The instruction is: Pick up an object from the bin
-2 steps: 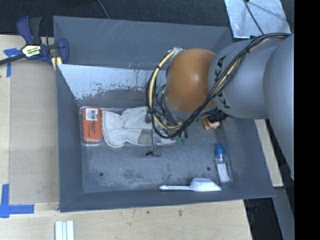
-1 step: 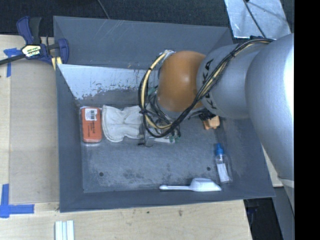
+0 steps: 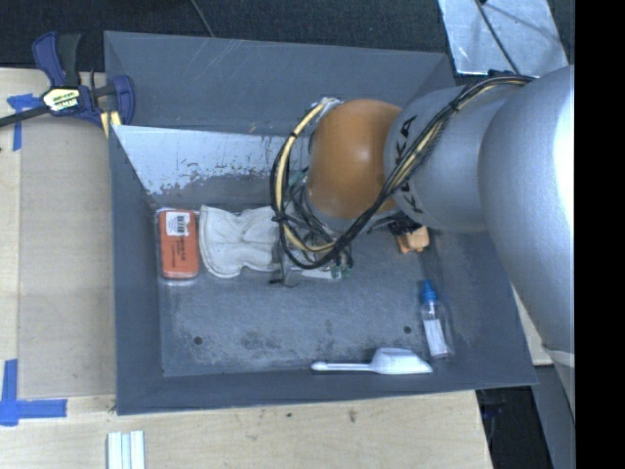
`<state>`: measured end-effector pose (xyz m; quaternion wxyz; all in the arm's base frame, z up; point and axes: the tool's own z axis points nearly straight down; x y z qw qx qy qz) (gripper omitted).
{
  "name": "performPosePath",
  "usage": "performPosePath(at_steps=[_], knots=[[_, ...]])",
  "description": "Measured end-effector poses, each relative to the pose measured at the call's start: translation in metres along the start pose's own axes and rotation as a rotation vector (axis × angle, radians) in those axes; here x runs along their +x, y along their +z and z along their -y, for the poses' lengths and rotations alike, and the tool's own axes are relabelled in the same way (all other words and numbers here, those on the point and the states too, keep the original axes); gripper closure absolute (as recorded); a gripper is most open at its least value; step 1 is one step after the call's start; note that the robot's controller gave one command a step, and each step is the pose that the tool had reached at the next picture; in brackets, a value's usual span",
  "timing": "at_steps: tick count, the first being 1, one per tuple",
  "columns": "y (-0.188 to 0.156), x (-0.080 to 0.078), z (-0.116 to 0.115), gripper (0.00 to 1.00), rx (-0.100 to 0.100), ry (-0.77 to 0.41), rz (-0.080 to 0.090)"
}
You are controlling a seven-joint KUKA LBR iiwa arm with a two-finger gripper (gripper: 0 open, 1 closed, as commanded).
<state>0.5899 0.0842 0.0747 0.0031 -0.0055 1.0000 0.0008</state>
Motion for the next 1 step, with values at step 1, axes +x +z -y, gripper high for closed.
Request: performPosePath(at_steps=[1], knots=[[-0.1665,-0.0013,-0.0009,1.0,0.0,0.032,0.003]])
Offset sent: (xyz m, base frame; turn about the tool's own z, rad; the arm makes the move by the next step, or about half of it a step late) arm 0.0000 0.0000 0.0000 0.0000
